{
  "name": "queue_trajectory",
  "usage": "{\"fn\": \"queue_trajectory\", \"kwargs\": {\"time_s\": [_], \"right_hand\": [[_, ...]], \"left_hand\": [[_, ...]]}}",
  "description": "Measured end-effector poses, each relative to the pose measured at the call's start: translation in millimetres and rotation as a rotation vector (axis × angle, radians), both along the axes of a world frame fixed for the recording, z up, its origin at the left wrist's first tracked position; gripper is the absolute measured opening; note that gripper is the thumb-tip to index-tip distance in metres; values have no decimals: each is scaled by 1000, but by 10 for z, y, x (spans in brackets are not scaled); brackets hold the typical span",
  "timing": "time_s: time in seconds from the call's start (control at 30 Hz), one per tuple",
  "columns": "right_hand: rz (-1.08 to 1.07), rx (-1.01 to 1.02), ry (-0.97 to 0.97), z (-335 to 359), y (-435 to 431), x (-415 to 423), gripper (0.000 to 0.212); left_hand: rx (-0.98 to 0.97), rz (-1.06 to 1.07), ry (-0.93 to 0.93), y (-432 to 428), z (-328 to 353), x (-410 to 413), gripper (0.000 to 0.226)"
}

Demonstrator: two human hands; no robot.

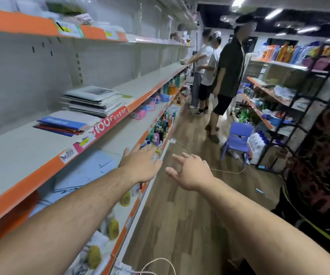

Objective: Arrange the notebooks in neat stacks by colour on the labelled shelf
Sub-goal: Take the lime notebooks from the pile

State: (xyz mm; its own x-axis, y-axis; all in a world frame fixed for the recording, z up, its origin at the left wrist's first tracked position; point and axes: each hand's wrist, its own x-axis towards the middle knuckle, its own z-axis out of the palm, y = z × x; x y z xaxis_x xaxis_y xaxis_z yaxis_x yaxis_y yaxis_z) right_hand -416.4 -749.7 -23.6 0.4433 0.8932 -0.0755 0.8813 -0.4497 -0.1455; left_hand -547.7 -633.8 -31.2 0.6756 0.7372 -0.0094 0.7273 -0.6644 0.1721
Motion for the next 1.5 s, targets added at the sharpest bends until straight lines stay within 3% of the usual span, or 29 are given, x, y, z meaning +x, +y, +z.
{"fn": "queue_trajectory", "kwargs": {"time_s": [0.33,0.67,1.23,1.5], "right_hand": [[68,24,-4,-160,1189,1445,68],[256,71,29,-28,2590,2712,68],[488,101,35,-65,5422,3406,71],[642,163,145,106,6766,3189,62]], "left_hand": [[-4,38,18,1067,-113,1321,64],[9,250,2,2074,53,2276,63],[104,372,9,4757,-63,2891,57],[96,590,62,5745,50,2785,56]]}}
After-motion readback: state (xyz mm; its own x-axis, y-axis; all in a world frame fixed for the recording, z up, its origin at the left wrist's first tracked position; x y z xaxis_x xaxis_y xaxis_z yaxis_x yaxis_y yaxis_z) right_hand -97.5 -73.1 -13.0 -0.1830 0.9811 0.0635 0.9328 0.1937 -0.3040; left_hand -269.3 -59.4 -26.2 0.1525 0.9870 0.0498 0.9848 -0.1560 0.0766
